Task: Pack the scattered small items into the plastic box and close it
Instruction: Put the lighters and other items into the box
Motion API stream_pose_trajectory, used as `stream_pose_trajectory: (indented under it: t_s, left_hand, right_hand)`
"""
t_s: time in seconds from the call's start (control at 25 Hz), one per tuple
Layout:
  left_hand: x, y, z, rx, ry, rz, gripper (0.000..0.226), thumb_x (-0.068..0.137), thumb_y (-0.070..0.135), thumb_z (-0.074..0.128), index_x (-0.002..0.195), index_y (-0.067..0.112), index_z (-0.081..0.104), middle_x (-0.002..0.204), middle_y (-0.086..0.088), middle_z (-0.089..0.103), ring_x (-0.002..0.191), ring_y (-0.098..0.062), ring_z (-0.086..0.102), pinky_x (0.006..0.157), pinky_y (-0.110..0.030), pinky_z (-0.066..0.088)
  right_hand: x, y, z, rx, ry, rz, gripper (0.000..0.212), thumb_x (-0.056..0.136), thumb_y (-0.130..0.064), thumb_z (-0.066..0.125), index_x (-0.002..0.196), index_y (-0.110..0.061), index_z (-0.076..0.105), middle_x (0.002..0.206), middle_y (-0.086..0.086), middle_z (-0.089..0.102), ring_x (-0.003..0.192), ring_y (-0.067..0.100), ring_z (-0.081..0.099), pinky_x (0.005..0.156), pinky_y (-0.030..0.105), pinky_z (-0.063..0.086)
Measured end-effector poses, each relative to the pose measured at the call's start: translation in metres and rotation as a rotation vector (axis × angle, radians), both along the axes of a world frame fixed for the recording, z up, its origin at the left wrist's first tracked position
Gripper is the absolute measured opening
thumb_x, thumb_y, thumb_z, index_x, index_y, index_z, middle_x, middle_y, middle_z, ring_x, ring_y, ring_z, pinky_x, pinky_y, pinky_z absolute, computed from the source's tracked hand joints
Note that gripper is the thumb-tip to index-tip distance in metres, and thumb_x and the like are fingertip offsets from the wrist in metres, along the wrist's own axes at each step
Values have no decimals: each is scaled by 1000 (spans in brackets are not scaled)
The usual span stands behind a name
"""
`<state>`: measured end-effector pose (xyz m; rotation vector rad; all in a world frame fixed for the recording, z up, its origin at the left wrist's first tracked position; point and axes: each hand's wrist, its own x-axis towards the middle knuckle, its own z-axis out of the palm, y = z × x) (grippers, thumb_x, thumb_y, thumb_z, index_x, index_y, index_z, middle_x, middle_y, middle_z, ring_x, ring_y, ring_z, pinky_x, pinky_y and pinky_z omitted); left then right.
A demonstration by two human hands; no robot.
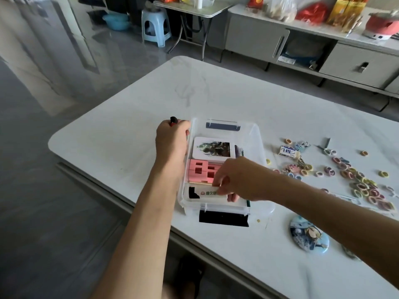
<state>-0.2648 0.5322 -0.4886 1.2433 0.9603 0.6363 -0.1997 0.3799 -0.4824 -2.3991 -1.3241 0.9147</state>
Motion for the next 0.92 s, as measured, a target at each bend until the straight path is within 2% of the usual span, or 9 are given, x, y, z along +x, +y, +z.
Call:
stream_pose_trajectory:
  t_s: [0.12, 0.24, 0.36, 0.48, 0.56, 0.64, 0.8, 0.88, 0.92]
  left_hand:
    - [1, -1, -2, 74, 61, -19, 6, 81, 11, 57, 85, 15, 56, 72, 0, 51, 52, -16, 34, 49, -25, 25]
    - [2, -1, -2, 89, 72, -25, 7, 79, 13, 57, 85, 15, 57, 73, 1, 53, 54, -17, 37, 52, -26, 27]
    - [3, -1, -1, 88, 74, -25, 6, 79, 14, 57, 84, 15, 56, 71, 2, 54, 54, -17, 38, 51, -25, 28]
    - [3, -3, 1, 67, 64, -15, 5, 84, 20, 56, 82, 16, 55, 67, 6, 57, 52, -15, 39, 49, -26, 27]
    - [3, -3, 3, 33, 63, 5, 14, 89, 26, 53, 80, 16, 55, 64, 7, 58, 50, -14, 39, 49, -26, 27]
    - [3, -2, 5, 18, 66, 22, 22, 93, 28, 50, 76, 16, 56, 62, 6, 58, 51, -15, 40, 50, -26, 27]
    - [2, -7, 9, 45, -56, 40, 30, 98, 25, 49, 74, 16, 65, 67, 2, 57, 52, -11, 48, 49, -22, 36]
    - [1, -8, 12, 89, -91, 30, 30, 98, 28, 52, 77, 19, 71, 68, 4, 59, 49, -3, 49, 43, -15, 38]
    - [1, -9, 13, 106, -96, 7, 28, 98, 29, 53, 80, 19, 74, 71, 5, 61, 52, -2, 50, 42, -12, 38]
  right_hand:
    - [-1, 6, -14, 15, 18, 5, 14, 83, -10, 73, 83, -22, 67, 70, -19, 56, 49, 4, 64, 57, 25, 58]
    - [1, 9, -26, -10, 38, -6, 16, 79, -8, 77, 76, -20, 67, 73, -19, 54, 48, 7, 65, 60, 31, 60]
    - [-1, 10, -33, -15, 6, 6, 11, 76, -8, 79, 77, -15, 71, 71, -16, 56, 45, 3, 62, 60, 31, 60]
    - [-2, 11, -34, -18, -12, 23, 8, 77, -10, 79, 79, -14, 72, 70, -13, 59, 45, 0, 60, 52, 20, 55]
    - [-4, 12, -32, -23, -55, 77, 8, 77, -12, 78, 82, -16, 73, 69, -16, 57, 43, -2, 57, 47, 8, 43]
    - [-5, 13, -29, -24, -92, 130, 10, 78, -13, 78, 87, -16, 74, 70, -17, 56, 45, 0, 57, 48, 4, 37]
    - [-5, 9, -19, 0, -57, 101, 10, 82, -13, 74, 92, -16, 73, 87, -6, 69, 50, 4, 62, 54, 14, 50]
    - [-2, 8, -6, 126, -57, -4, 6, 87, -16, 68, 91, -17, 73, 83, -4, 72, 53, 6, 67, 53, 18, 53]
    - [2, 8, 1, 235, 6, -117, 8, 89, -16, 65, 89, -16, 73, 79, -2, 72, 55, 8, 69, 53, 20, 54]
